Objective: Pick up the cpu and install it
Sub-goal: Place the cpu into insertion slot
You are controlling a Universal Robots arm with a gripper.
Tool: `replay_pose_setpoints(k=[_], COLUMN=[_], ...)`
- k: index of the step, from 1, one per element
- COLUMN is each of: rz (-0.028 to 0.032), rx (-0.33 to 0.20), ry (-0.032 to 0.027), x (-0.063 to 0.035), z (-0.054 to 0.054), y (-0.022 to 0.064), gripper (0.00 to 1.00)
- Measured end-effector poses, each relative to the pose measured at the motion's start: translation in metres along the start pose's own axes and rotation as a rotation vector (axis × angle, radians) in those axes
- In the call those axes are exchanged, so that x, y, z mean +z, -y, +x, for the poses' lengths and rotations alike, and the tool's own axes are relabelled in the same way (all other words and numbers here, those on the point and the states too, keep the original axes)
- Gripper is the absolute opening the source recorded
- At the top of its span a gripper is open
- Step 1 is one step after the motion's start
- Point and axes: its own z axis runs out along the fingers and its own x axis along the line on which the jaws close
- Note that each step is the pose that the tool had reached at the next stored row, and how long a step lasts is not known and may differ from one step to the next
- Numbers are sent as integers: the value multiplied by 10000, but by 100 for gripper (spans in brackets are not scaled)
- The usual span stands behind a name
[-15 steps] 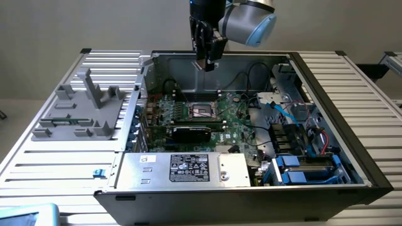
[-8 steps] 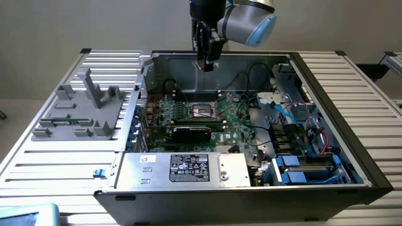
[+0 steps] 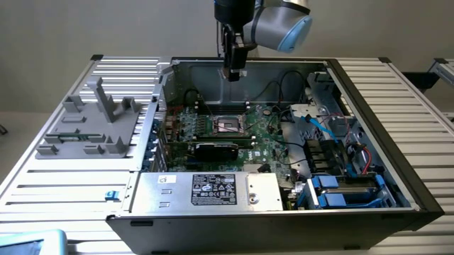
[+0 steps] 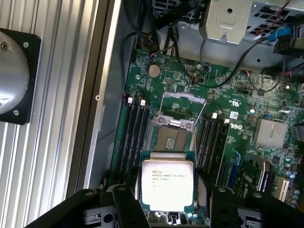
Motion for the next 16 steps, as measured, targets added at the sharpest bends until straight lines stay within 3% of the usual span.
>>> replay_pose_setpoints(k=[7,16], rz=[2,-22], rx=[1164,1313], ry=[-1,-12], x=[30,191], z=[0,-62], y=[1,10], gripper=[56,56])
